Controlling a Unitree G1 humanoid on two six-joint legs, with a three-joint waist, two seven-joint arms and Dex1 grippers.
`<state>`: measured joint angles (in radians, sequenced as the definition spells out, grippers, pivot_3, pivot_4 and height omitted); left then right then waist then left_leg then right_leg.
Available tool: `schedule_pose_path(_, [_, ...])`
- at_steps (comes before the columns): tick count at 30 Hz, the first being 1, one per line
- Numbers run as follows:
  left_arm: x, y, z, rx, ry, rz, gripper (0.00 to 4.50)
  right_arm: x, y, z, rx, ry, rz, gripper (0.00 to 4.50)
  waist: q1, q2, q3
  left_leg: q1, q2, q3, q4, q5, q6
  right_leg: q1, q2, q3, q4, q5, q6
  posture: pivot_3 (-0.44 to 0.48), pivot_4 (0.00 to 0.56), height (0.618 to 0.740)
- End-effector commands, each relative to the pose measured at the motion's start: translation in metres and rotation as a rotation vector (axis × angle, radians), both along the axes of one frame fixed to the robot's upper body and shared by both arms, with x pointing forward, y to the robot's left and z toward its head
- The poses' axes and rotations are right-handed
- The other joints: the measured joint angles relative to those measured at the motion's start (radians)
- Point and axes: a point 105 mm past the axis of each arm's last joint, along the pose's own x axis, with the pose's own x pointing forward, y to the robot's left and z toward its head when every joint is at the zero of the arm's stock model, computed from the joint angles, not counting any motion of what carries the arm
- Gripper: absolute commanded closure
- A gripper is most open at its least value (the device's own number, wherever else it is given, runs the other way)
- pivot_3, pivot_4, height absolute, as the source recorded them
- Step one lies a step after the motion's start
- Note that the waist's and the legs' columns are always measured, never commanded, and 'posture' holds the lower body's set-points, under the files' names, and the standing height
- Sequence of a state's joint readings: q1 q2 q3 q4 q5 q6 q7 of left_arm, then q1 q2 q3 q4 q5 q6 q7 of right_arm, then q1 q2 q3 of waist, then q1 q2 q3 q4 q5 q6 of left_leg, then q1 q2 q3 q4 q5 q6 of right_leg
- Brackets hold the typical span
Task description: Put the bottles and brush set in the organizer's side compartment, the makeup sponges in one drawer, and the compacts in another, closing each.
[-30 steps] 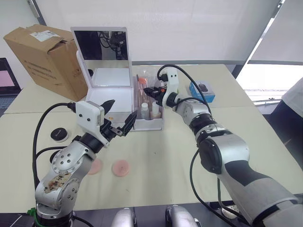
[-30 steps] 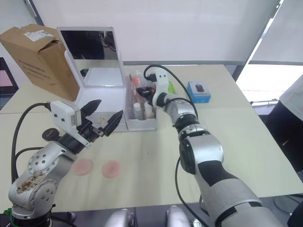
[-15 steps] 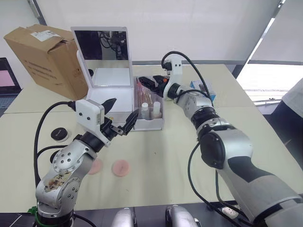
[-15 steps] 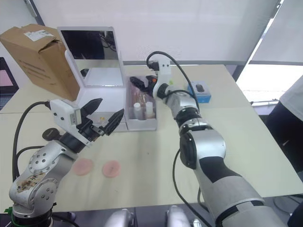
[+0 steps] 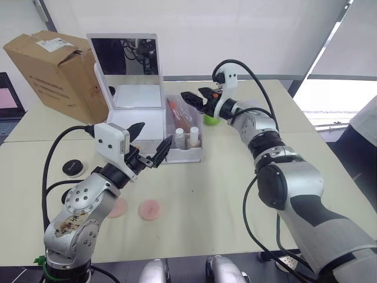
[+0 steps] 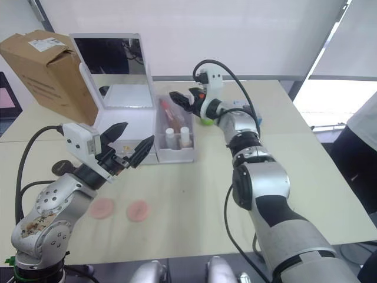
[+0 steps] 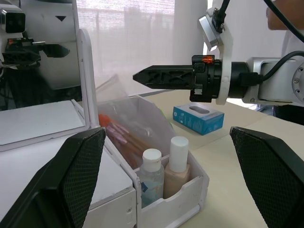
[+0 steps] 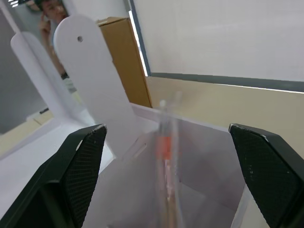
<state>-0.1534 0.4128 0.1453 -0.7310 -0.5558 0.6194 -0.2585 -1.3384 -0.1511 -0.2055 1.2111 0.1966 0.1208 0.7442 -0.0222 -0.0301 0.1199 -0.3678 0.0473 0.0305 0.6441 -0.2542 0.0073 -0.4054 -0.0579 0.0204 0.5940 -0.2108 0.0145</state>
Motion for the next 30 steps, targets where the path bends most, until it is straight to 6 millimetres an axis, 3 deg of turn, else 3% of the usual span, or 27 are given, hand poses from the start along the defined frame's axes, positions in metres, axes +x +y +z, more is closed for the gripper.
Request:
schedule_pose_path(1, [-0.004, -0.002, 0.009, -0.003, -0.034, -0.019, 0.00, -0.002, 0.000, 0.017, 0.001, -0.059, 0.007, 0.63, 0.001, 0.000, 0.000, 0.000, 0.000, 0.000, 0.000, 0.000, 0.000, 0.000, 0.000, 0.000, 0.000, 0.000, 0.000, 0.000, 0.150, 0.740])
schedule_pose_path(8, [-0.004, 0.002, 0.011, -0.006, -0.036, -0.011, 0.00, -0.008, -0.002, 0.018, -0.050, -0.108, 0.042, 3.01, 0.004, 0.000, 0.000, 0.000, 0.000, 0.000, 0.000, 0.000, 0.000, 0.000, -0.001, 0.000, 0.000, 0.000, 0.000, 0.000, 0.150, 0.740])
schedule_pose_path(12, [-0.004, 0.002, 0.011, -0.005, -0.037, -0.009, 0.00, -0.016, 0.015, 0.012, -0.127, -0.121, 0.115, 4.34, 0.002, 0.000, 0.000, 0.000, 0.000, 0.000, 0.000, 0.000, 0.000, 0.000, -0.001, 0.000, 0.000, 0.000, 0.000, 0.000, 0.150, 0.740])
schedule_pose_path(15, [-0.004, 0.003, 0.011, -0.005, -0.038, -0.008, 0.00, -0.013, 0.030, 0.000, -0.192, -0.086, 0.103, 4.46, -0.002, 0.000, 0.000, 0.000, 0.000, 0.000, 0.000, 0.000, 0.000, 0.000, 0.000, 0.000, 0.000, 0.000, 0.000, 0.000, 0.150, 0.740])
schedule_pose_path(21, [-0.004, 0.003, 0.011, -0.004, -0.037, -0.009, 0.00, 0.003, 0.031, -0.013, -0.281, -0.014, -0.078, 4.46, 0.002, 0.000, 0.001, -0.001, 0.000, 0.000, 0.000, 0.000, 0.000, -0.001, -0.001, -0.001, 0.000, -0.004, -0.006, 0.000, 0.150, 0.740])
schedule_pose_path(26, [-0.006, 0.002, 0.011, -0.011, -0.035, -0.010, 0.00, 0.015, 0.007, -0.041, -0.405, 0.100, -0.275, 4.46, 0.006, 0.000, 0.001, -0.001, 0.000, 0.000, 0.000, 0.000, 0.000, 0.000, -0.002, -0.001, 0.000, -0.004, -0.007, 0.000, 0.150, 0.740])
schedule_pose_path(30, [-0.006, 0.001, 0.010, -0.021, -0.028, -0.014, 0.00, 0.013, 0.013, -0.044, -0.455, 0.112, -0.269, 4.46, 0.001, -0.001, 0.001, 0.000, 0.000, 0.000, 0.000, 0.000, 0.000, 0.000, -0.002, -0.001, 0.000, -0.004, -0.007, 0.000, 0.150, 0.740])
